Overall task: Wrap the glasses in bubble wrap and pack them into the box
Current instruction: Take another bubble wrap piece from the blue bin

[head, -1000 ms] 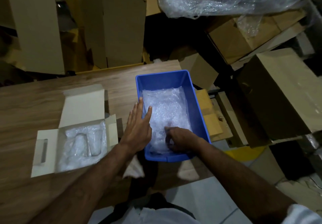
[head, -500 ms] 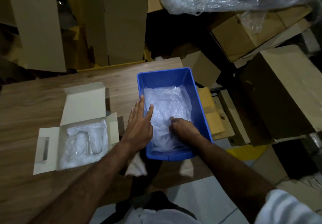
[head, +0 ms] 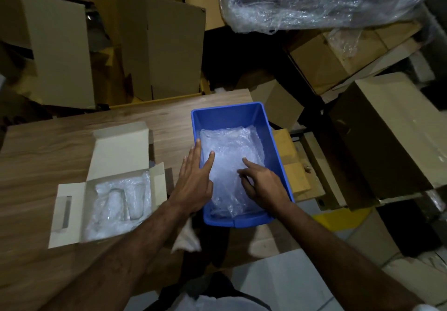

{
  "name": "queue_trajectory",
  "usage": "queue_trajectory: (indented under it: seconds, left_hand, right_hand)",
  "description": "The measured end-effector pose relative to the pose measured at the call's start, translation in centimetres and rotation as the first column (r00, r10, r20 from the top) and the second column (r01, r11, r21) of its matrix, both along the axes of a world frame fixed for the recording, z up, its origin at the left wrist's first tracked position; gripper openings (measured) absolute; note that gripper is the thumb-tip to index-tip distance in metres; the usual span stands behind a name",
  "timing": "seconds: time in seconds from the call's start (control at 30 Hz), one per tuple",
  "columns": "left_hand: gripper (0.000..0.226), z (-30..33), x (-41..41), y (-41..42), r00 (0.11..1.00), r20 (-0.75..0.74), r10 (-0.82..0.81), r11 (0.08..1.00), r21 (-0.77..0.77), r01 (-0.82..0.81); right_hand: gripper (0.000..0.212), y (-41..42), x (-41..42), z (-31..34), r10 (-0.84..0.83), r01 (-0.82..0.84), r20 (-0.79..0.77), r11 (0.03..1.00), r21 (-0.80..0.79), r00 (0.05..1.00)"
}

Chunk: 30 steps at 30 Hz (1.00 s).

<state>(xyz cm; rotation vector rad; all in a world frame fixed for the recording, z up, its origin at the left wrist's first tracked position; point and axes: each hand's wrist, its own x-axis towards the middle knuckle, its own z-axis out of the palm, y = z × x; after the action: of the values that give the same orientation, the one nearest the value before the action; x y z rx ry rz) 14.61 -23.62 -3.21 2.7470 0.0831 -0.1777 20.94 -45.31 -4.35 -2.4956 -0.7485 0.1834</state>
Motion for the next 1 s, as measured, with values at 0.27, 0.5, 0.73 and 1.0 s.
queue_trajectory:
  seconds: [0.27,0.5,0.73,1.0]
  left_hand:
    - [0.096,0.2,0.2,0.4,0.997,-0.077,-0.026,1.0,-0.002,0.026]
    - [0.104,0.1,0.3,0.3,0.997,-0.069,-0.036,0.999,-0.002,0.036]
    - [0.078,0.0,0.3,-0.1,1.0,0.013,-0.025,1.0,-0.018,0.025]
    - [0.073,-0.8,0.3,-0.3,0.999,0.042,-0.016,0.997,0.078,0.012]
  right_hand:
    - [0.025,0.0,-0.5,0.9,-0.138,0.124,0.053,0.969,0.214,0.989]
    - [0.014,-0.3,-1.0,0.8,-0.22,0.196,0.031,0.918,0.344,0.975]
    - [0.023,0.4,-1.3,1.1,-0.063,0.07,-0.076,0.993,0.095,0.995]
    - [0.05,1.9,-2.3,0.4,-0.007,-0.016,-0.195,0.994,-0.113,0.981]
